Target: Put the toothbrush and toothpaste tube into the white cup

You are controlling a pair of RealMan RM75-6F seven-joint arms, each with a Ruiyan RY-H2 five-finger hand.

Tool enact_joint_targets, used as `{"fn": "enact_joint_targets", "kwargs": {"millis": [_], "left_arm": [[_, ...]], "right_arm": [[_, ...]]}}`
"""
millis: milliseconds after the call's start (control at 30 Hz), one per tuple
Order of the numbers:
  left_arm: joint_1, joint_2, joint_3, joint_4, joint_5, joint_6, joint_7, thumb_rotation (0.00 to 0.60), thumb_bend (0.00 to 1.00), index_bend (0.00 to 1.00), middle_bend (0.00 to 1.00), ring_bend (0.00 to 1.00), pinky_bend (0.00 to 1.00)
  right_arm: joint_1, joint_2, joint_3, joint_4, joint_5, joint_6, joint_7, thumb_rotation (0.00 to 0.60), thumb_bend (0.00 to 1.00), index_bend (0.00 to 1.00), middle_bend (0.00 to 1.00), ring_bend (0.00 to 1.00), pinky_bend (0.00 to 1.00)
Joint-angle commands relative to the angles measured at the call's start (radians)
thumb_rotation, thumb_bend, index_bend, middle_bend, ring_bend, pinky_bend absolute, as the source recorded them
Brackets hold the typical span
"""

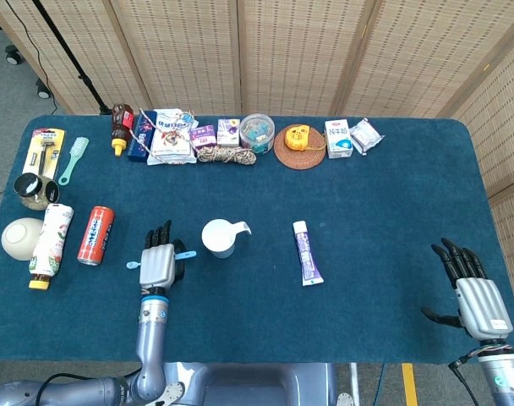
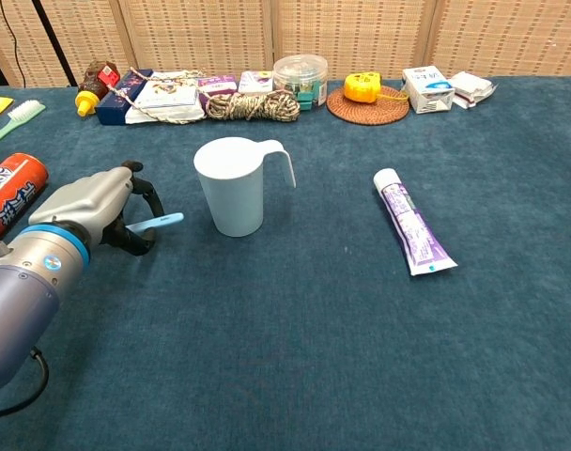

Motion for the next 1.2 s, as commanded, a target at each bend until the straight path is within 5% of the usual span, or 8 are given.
{"fn": "enact_joint_targets", "kwargs": {"millis": [33,1200], "left_arm": [[0.008,0.024,-0.006,-0.031,0.010,0.004,-0.014,0.600,0.47,0.63,0.00,0.00,0.00],[0.050,0.246,-0.039,-0.395,0.086,0.107,-0.046,0.600,0.47,0.63,0.00,0.00,0.00]], "right_arm": [[0.001,-0.001,-0.001,-0.001,0.000,-0.001,-0.002,0.600,0.00,0.00,0.00,0.00,0.00],[0.003,-0.008,-0.008,-0.011,-0.006,-0.002,-0.028,0.600,0.00,0.00,0.00,0.00,0.00]]}}
